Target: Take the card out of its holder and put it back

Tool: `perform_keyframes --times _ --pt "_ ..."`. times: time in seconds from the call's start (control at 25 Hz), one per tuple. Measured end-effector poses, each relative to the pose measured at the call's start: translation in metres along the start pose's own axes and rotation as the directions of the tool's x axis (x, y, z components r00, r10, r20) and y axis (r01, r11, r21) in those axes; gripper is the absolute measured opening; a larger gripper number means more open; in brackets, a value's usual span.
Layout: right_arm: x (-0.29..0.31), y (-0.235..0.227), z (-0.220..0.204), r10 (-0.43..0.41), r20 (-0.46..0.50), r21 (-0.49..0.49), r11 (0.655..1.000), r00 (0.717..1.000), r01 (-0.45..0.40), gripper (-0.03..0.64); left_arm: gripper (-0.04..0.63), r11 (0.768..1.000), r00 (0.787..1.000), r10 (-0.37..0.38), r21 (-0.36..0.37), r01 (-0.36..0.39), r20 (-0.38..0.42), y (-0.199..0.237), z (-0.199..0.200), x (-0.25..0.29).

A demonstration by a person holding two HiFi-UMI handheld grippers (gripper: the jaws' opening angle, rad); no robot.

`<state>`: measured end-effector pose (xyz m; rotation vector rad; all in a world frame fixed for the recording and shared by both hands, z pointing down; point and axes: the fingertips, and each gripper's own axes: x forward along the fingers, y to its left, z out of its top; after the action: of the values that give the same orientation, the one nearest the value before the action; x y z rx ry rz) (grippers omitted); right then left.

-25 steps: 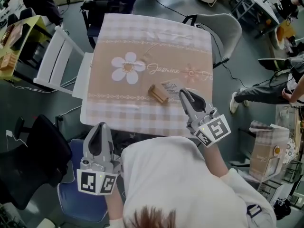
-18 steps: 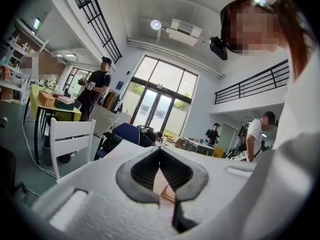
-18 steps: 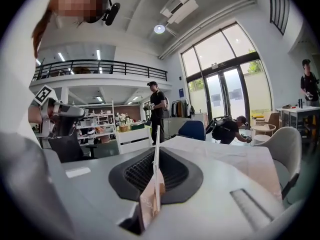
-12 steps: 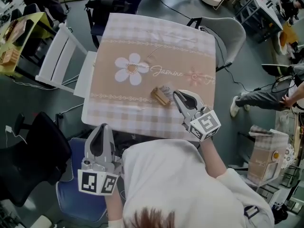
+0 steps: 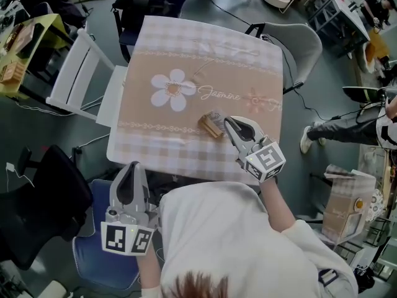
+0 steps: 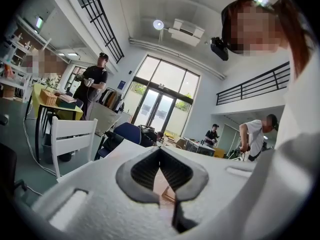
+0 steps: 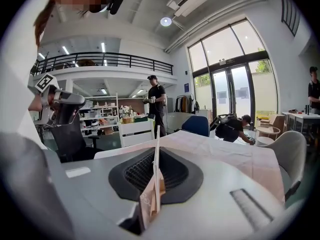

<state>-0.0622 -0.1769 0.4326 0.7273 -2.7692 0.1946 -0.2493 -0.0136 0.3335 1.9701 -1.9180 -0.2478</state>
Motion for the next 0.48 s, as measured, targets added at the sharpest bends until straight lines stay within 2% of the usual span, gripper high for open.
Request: perform_keyframes --times 0.48 --pt "0.0016 -0.0041 -0.0093 -0.006 -0.023 0.019 1.0 1.0 0.006 0.018 0.003 1.0 1.0 -0.002 -0.001 0.002 -0.002 -0.001 -0.0007 0.0016"
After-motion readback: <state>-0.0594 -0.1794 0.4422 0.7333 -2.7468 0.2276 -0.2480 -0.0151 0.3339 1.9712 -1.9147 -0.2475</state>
